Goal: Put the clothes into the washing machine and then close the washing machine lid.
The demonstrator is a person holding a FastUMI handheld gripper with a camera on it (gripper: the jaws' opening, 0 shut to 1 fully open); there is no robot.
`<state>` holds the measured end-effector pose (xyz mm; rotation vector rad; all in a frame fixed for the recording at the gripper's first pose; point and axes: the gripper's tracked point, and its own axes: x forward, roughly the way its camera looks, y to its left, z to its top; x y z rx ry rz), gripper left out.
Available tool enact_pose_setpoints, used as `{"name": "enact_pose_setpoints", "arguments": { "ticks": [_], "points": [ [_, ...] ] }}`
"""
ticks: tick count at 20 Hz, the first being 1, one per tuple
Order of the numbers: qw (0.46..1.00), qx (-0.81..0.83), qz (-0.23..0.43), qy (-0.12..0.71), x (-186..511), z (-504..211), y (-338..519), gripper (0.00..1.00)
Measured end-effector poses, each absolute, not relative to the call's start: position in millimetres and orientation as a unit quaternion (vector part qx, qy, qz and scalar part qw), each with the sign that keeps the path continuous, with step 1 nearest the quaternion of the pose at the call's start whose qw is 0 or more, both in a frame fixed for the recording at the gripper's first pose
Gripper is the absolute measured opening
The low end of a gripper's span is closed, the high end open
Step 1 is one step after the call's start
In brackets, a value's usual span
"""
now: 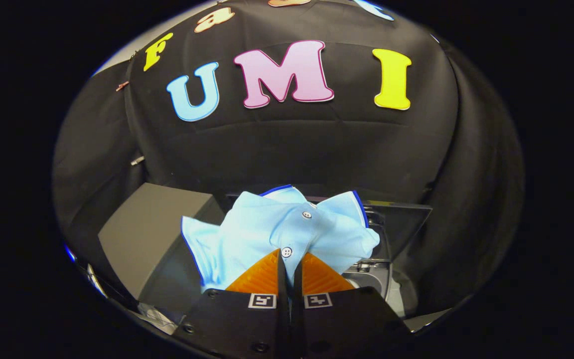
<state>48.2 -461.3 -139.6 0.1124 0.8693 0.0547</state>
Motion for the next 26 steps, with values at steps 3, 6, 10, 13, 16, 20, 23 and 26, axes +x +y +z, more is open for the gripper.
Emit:
{"name": "enact_pose_setpoints", "arguments": {
  "ticks": [3, 6, 10, 13, 16, 20, 23, 26],
  "points": [
    [0.899, 0.026, 0.011, 0.436, 40.6, -176.1, -471.6, 0.06],
    [0.887, -0.009, -0.006, 0.462, 28.8, -216.3, -484.9, 0.06],
    [0.862, -0.024, -0.029, 0.505, 11.3, -279.1, -497.0, 0.06],
    [0.843, -0.039, -0.037, 0.536, -0.7, -318.2, -497.1, 0.06],
    [0.835, -0.041, -0.039, 0.547, -7.2, -337.3, -486.8, 0.06],
    [0.817, -0.049, -0.043, 0.572, -21.4, -365.9, -480.8, 0.06],
    [0.795, -0.054, -0.045, 0.602, -38.9, -391.9, -479.3, 0.06],
    [0.779, -0.054, -0.051, 0.623, -54.7, -413.1, -477.9, 0.06]
  ]
}}
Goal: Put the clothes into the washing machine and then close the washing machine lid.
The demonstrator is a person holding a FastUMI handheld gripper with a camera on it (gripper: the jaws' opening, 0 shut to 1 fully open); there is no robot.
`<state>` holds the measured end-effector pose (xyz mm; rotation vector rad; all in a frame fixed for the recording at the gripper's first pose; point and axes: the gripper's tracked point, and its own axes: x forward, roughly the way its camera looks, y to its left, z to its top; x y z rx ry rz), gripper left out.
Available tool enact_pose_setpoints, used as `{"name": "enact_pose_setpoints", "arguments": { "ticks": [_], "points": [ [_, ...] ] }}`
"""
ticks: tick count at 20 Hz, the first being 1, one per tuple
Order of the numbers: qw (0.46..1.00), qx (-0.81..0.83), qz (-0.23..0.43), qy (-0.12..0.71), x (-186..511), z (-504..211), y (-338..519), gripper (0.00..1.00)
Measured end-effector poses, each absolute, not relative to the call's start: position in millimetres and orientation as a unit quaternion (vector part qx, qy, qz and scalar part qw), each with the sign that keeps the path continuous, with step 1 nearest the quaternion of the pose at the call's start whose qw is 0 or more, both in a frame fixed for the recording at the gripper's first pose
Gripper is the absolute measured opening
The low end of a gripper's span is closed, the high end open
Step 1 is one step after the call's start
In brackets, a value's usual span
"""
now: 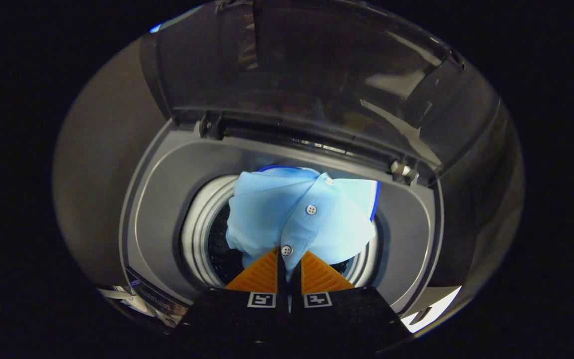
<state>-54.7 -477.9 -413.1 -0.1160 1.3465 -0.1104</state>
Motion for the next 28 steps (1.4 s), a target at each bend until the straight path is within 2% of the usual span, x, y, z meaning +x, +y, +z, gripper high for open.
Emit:
{"name": "enact_pose_setpoints", "arguments": {
  "ticks": [9, 19, 20, 25, 28],
  "points": [
    [0.760, -0.085, -0.053, 0.642, -68.1, -434.1, -482.2, 0.06],
    [0.752, 0.024, -0.096, 0.651, -70.2, -440.1, -475.9, 0.06],
    [0.754, 0.030, -0.096, 0.649, -70.1, -442.3, -476.2, 0.09],
    [0.766, 0.015, -0.115, 0.633, -70.5, -435.8, -488.5, 0.11],
    [0.777, 0.027, -0.099, 0.622, -58.9, -428.7, -479.1, 0.10]
  ]
}}
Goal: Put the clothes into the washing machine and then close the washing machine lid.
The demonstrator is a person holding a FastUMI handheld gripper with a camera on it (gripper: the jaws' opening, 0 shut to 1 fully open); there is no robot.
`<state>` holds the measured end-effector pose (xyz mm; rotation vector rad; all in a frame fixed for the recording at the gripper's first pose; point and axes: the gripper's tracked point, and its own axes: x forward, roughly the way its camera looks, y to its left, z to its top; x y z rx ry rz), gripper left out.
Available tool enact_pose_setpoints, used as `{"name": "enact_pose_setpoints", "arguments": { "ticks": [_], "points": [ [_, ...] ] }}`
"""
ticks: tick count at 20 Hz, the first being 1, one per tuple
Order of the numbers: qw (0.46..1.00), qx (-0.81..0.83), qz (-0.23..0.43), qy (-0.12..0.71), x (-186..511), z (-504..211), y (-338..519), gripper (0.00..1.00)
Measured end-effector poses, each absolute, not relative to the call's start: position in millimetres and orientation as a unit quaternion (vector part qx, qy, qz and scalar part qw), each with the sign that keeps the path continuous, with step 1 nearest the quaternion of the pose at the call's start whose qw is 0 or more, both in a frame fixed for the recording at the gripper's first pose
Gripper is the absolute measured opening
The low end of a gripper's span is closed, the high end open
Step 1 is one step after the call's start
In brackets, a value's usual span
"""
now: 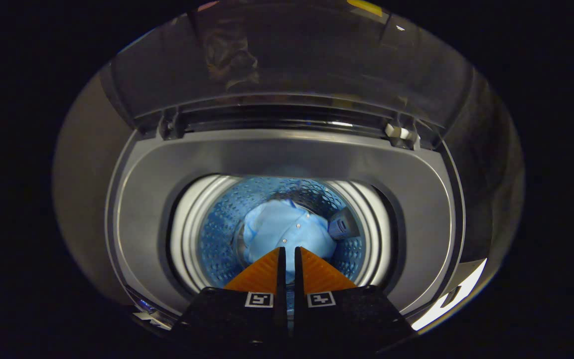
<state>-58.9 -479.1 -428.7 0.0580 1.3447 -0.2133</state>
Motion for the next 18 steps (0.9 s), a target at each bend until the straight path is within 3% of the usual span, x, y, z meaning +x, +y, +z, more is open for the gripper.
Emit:
{"name": "enact_pose_setpoints", "arguments": {
  "ticks": [9, 12, 14, 15, 18],
  "points": [
    [0.804, 0.026, -0.100, 0.586, -38.6, -399.2, -482.1, 0.11],
    [0.804, 0.024, -0.085, 0.588, -46.5, -385.3, -483.2, 0.24],
    [0.808, 0.018, -0.087, 0.583, -47.8, -379.3, -486.6, 0.44],
    [0.806, 0.026, -0.084, 0.586, -50.4, -381.1, -483.6, 0.42],
    [0.777, 0.049, -0.065, 0.625, -70.7, -376.4, -471.2, 0.85]
  ]
}}
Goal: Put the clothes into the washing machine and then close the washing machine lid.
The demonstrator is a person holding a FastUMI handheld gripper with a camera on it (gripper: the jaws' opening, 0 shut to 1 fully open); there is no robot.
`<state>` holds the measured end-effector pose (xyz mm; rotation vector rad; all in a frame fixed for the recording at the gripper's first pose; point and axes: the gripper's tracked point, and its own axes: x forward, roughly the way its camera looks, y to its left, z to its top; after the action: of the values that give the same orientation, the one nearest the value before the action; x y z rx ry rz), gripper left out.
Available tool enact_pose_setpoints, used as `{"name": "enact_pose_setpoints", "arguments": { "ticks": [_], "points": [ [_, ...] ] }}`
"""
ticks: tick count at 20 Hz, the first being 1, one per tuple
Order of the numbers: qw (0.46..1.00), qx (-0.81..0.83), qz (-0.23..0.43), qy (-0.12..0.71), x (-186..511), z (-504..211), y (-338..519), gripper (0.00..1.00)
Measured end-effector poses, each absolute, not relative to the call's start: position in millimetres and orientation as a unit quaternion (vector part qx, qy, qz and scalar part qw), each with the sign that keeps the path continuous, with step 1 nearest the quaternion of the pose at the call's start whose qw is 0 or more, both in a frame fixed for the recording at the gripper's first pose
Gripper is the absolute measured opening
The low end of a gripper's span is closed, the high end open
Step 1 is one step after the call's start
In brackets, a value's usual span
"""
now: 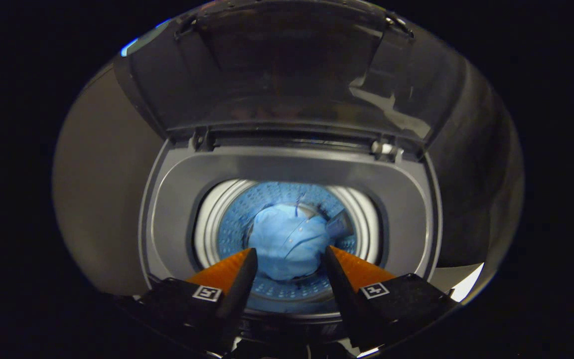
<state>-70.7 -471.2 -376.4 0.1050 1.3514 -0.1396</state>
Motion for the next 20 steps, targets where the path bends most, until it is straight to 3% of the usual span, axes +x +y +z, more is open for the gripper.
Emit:
{"name": "enact_pose_setpoints", "arguments": {
  "ticks": [3, 6, 12, 16, 20],
  "points": [
    [0.798, 0.044, -0.063, 0.597, -56.4, -365.0, -472.4, 0.82],
    [0.823, 0.045, -0.075, 0.561, -34.3, -334.8, -476.7, 1.00],
    [0.902, 0.072, -0.080, 0.419, 43.3, -218.8, -482.6, 1.00],
    [0.961, 0.073, -0.063, 0.259, 132.3, -121.8, -480.5, 0.99],
    [0.979, 0.017, -0.074, 0.187, 207.3, -91.9, -492.0, 0.99]
  ]
}}
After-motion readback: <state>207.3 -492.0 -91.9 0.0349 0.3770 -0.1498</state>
